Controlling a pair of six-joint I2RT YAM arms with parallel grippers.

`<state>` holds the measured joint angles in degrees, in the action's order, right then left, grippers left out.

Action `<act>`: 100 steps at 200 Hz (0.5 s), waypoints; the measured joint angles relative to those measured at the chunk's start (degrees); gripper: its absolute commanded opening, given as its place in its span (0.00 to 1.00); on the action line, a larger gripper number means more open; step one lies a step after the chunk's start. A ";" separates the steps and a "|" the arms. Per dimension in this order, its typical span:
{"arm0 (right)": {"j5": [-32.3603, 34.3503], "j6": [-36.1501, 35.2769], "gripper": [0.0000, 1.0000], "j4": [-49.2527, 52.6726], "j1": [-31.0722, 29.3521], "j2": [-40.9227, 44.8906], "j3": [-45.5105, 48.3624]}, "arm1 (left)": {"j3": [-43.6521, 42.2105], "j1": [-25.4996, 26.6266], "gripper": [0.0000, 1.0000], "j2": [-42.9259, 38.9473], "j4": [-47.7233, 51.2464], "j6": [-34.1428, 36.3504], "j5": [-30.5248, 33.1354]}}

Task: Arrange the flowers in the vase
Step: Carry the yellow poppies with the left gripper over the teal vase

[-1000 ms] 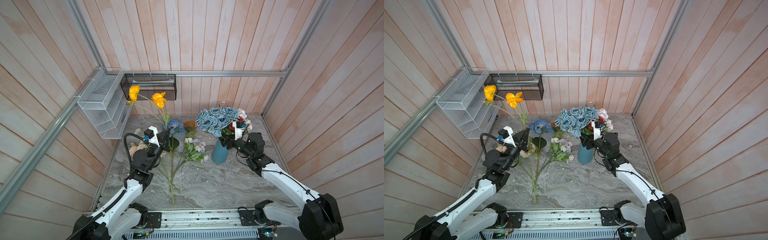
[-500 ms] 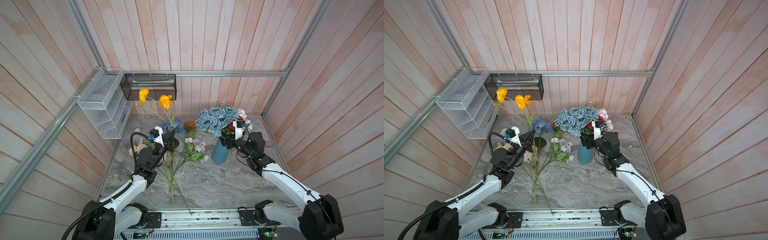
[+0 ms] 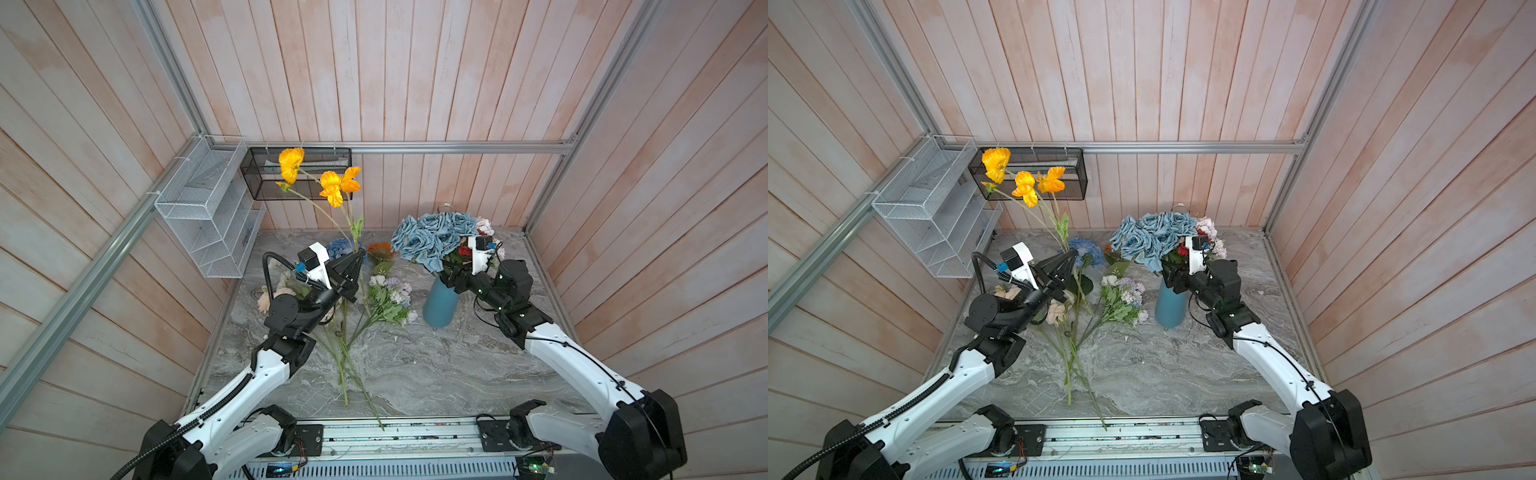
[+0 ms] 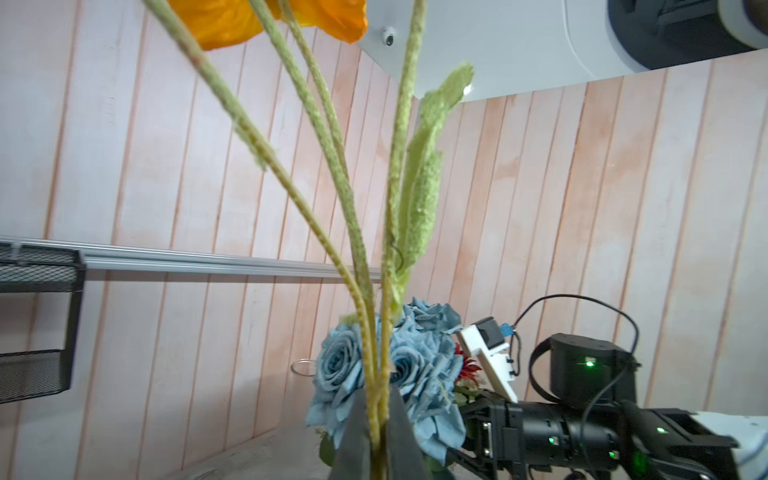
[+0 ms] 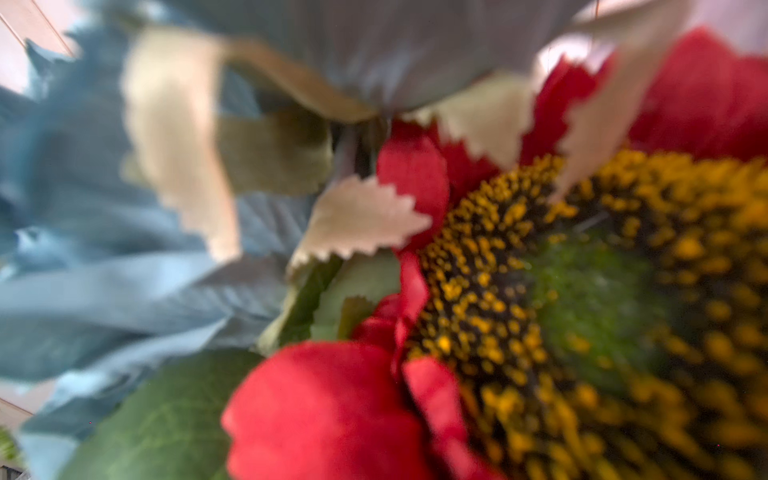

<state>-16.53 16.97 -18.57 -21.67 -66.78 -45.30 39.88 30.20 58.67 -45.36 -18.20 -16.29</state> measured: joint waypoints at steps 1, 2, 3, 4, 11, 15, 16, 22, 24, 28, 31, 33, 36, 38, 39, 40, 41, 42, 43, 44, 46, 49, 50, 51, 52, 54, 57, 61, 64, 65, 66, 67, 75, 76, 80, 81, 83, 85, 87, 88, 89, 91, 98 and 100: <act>0.00 0.02 0.67 0.02 0.04 -0.04 0.00 | 0.04 0.04 0.00 0.02 0.00 -0.11 -0.09; 0.00 0.07 0.67 0.02 0.07 -0.04 0.00 | 0.13 0.15 0.00 0.07 0.00 -0.20 -0.26; -0.02 0.11 0.67 0.04 0.09 -0.09 0.00 | 0.17 0.22 0.00 0.09 0.00 -0.28 -0.35; -0.02 0.15 0.67 0.04 0.11 -0.09 0.00 | 0.24 0.26 0.00 0.11 0.00 -0.37 -0.44; -0.04 0.52 0.67 0.02 0.33 -0.15 0.00 | 0.66 0.79 0.00 0.39 -0.02 -1.11 -1.42; -0.07 0.74 0.67 0.04 0.50 -0.20 0.00 | 0.87 1.20 0.00 0.55 -0.02 -1.51 -1.92; -0.07 0.79 0.67 0.04 0.52 -0.20 0.00 | 0.94 1.31 0.00 0.61 -0.02 -1.62 -2.01; -0.15 1.14 0.67 0.04 0.76 -0.26 0.00 | 1.20 2.05 0.00 0.90 -0.07 -2.08 -2.82; -0.20 1.22 0.67 0.04 0.85 -0.28 0.00 | 1.25 2.21 0.00 0.94 -0.09 -2.23 -2.93; -0.26 1.55 0.67 0.04 1.03 -0.31 0.00 | 1.36 2.82 0.00 1.14 -0.15 -2.62 -3.30; -0.31 1.68 0.67 0.07 1.14 -0.33 0.00 | 1.38 3.19 0.00 1.25 -0.20 -2.69 -3.43; -0.31 1.84 0.67 0.09 1.20 -0.37 -0.02 | 1.42 3.50 0.00 1.36 -0.35 -2.95 -3.58; -0.37 2.05 0.67 0.13 1.31 -0.39 -0.02 | 1.42 4.07 0.00 1.55 -0.59 -3.13 -3.91; -0.44 2.19 0.67 0.15 1.38 -0.42 -0.02 | 1.46 4.33 0.00 1.66 -0.74 -3.23 -4.09; -0.44 2.23 0.67 0.15 1.42 -0.42 -0.02 | 1.49 4.44 0.00 1.70 -0.79 -3.34 -4.13; -0.46 2.29 0.67 0.13 1.44 -0.44 -0.02 | 1.49 4.55 0.00 1.75 -0.85 -3.43 -4.17; -0.46 2.36 0.67 0.15 1.49 -0.44 -0.02 | 1.49 4.79 0.00 1.88 -1.01 -3.54 -4.33; -0.46 2.45 0.67 0.15 1.51 -0.46 -0.02 | 1.49 4.92 0.00 1.92 -1.07 -3.54 -4.37; -0.46 2.49 0.67 0.13 1.53 -0.48 -0.04 | 1.51 5.11 0.00 2.01 -1.22 -3.58 -4.42; -0.48 2.62 0.67 0.15 1.57 -0.50 -0.04 | 1.53 5.22 0.00 2.05 -1.33 -3.61 -4.44; -0.48 2.67 0.67 0.13 1.60 -0.50 -0.07 | 1.55 5.53 0.00 2.23 -1.55 -3.85 -4.52; -0.50 2.84 0.67 0.15 1.64 -0.52 -0.09 | 1.60 6.03 0.00 2.51 -1.95 -4.00 -4.70; -0.52 2.95 0.67 0.15 1.64 -0.57 -0.11 | 1.60 6.25 0.00 2.62 -2.16 -4.02 -4.74; -0.52 2.99 0.67 0.13 1.64 -0.57 -0.11 | 1.62 6.34 0.00 2.67 -2.27 -4.02 -4.74; -0.55 3.04 0.67 0.13 1.64 -0.59 -0.13 | 1.66 6.56 0.00 2.82 -2.49 -4.11 -4.76; -0.57 3.15 0.67 0.15 1.66 -0.61 -0.17 | 1.70 6.95 0.00 3.08 -2.80 -4.20 -4.85; -0.68 3.28 0.67 0.17 1.68 -0.63 -0.20 | 1.77 7.41 0.00 3.32 -3.28 -4.24 -4.90; -0.76 3.58 0.67 0.17 1.68 -0.68 -0.26 | 1.90 8.11 0.00 3.87 -3.98 -4.37 -4.96; -0.87 3.85 0.66 0.17 1.68 -0.70 -0.33 | 2.03 8.68 0.00 4.26 -4.63 -4.37 -4.96; -0.87 3.89 0.66 0.17 1.68 -0.72 -0.33 | 2.08 8.76 0.00 4.37 -4.76 -4.39 -4.96; -0.94 3.96 0.66 0.17 1.68 -0.72 -0.37 | 2.14 9.01 0.00 4.57 -5.05 -4.37 -4.96; -0.98 4.00 0.66 0.20 1.68 -0.72 -0.39 | 2.16 9.14 0.00 4.68 -5.18 -4.35 -4.96; -1.40 4.48 0.66 0.22 1.68 -0.79 -0.52 | 2.56 10.49 0.00 5.79 -6.71 -4.31 -4.94; -1.40 4.57 0.66 0.20 1.68 -0.81 -0.57 | 2.62 10.69 0.00 5.97 -6.93 -4.31 -4.94; -1.60 4.74 0.66 0.20 1.68 -0.83 -0.63 | 2.89 11.28 0.00 6.56 -7.63 -4.26 -4.92; -1.64 4.79 0.66 0.20 1.68 -0.83 -0.63 | 2.93 11.39 0.00 6.67 -7.76 -4.24 -4.92; -1.75 4.92 0.66 0.20 1.68 -0.83 -0.66 | 3.06 11.67 0.00 6.93 -8.15 -4.13 -4.92; -1.84 5.03 0.66 0.20 1.68 -0.83 -0.68 | 3.19 11.96 0.00 7.23 -8.55 -4.09 -4.90; -1.99 5.16 0.66 0.20 1.68 -0.83 -0.68 | 3.30 12.15 0.00 7.45 -8.79 -4.09 -4.92; -2.05 5.27 0.66 0.20 1.68 -0.83 -0.68 | 3.39 12.31 0.00 7.65 -9.03 -4.07 -4.92; -2.12 5.33 0.66 0.20 1.68 -0.83 -0.68 | 3.43 12.39 0.00 7.72 -9.14 -4.02 -4.92; -2.23 5.46 0.66 0.20 1.68 -0.83 -0.68 | 3.56 12.61 0.00 7.96 -9.46 -3.93 -4.90; -2.69 5.79 0.66 0.17 1.68 -0.83 -0.68 | 4.07 13.16 0.00 8.76 -10.47 -3.89 -4.90; -2.82 5.84 0.66 0.17 1.68 -0.83 -0.68 | 4.24 13.29 0.00 9.05 -10.82 -3.89 -4.87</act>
<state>-19.35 22.81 -18.39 -19.99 -67.61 -45.98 44.12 43.48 67.72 -56.18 -22.09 -21.17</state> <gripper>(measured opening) 0.663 0.070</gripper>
